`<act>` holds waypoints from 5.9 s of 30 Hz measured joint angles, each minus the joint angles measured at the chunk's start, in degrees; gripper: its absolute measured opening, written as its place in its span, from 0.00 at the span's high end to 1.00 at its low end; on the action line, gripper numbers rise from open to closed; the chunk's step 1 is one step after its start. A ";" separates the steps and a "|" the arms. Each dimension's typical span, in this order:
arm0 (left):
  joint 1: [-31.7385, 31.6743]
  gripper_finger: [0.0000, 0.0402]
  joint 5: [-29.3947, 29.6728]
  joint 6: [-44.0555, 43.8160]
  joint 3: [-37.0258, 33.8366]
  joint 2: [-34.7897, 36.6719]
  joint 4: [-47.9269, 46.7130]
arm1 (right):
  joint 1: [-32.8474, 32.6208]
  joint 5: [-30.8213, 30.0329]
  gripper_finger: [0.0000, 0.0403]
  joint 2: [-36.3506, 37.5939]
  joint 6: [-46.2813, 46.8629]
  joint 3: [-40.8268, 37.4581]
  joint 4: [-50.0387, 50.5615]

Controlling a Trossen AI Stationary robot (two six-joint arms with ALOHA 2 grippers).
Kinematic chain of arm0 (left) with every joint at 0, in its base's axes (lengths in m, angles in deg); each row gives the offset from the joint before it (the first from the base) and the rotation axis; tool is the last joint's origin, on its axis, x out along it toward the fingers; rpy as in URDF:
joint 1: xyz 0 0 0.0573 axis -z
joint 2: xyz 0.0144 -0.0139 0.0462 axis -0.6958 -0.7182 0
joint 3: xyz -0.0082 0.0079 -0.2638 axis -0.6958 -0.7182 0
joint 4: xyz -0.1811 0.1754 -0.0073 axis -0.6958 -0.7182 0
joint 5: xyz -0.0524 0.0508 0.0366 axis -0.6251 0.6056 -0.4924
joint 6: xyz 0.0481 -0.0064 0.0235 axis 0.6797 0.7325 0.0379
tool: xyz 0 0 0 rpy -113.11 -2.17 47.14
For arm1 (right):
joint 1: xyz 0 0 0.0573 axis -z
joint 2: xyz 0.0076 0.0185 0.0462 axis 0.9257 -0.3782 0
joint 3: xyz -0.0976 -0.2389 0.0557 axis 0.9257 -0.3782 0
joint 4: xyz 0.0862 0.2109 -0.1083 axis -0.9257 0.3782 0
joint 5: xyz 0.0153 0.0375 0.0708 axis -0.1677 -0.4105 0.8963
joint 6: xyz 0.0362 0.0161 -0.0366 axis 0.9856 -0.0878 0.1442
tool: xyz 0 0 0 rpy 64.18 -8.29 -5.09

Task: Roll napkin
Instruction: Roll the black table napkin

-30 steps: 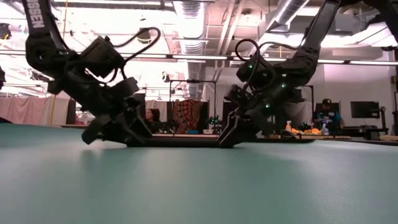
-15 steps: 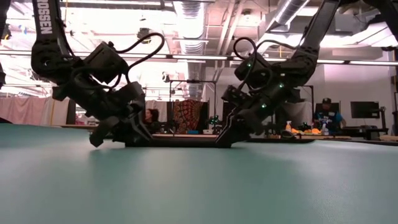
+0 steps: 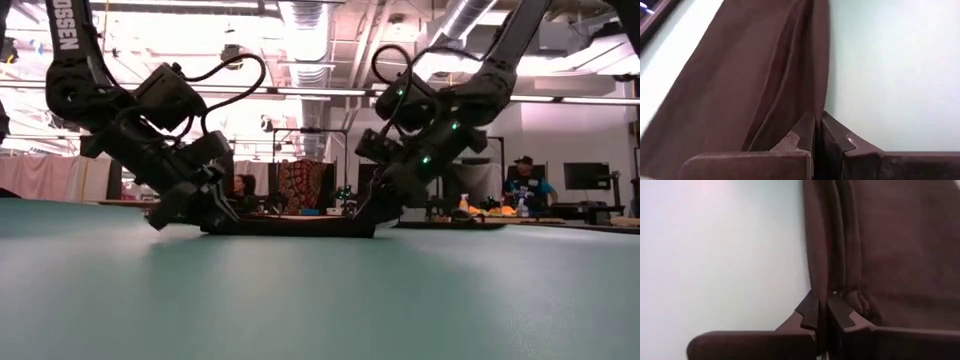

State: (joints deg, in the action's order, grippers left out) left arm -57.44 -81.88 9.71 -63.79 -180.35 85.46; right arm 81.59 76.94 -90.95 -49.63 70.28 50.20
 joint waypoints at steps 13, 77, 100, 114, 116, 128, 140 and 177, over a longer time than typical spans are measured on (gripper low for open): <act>8.97 1.00 -1.09 -16.83 1.59 9.99 -10.24 | -7.13 -0.18 0.95 5.29 9.82 -0.07 5.25; 3.64 0.99 -5.34 -18.26 9.68 12.98 -25.62 | -2.97 0.01 0.95 7.74 25.64 6.84 16.67; -4.79 1.00 -5.37 -17.79 10.41 13.00 -26.91 | 4.84 -4.00 0.95 7.13 31.52 6.99 17.48; -5.63 1.00 -6.79 -18.07 10.35 4.05 -21.77 | 6.47 -6.05 0.95 3.56 31.69 7.83 16.30; -5.63 1.00 -6.81 -17.94 10.46 3.11 -20.33 | 6.97 -6.32 0.95 3.15 31.65 8.25 16.54; -3.42 1.00 -8.17 -20.66 10.69 5.26 -24.09 | 2.57 -8.15 0.95 3.48 31.35 12.22 22.91; 12.48 1.00 -12.87 -27.72 10.69 6.06 -27.55 | -19.07 -12.61 0.95 5.10 44.88 12.10 30.28; 17.08 1.00 -7.42 -27.28 10.25 17.68 -36.63 | -21.48 -7.50 0.95 1.33 50.77 12.21 26.76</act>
State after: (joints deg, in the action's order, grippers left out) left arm -40.36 -89.30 -17.57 -53.54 -162.67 48.83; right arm 60.11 69.44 -89.62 1.14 82.49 76.95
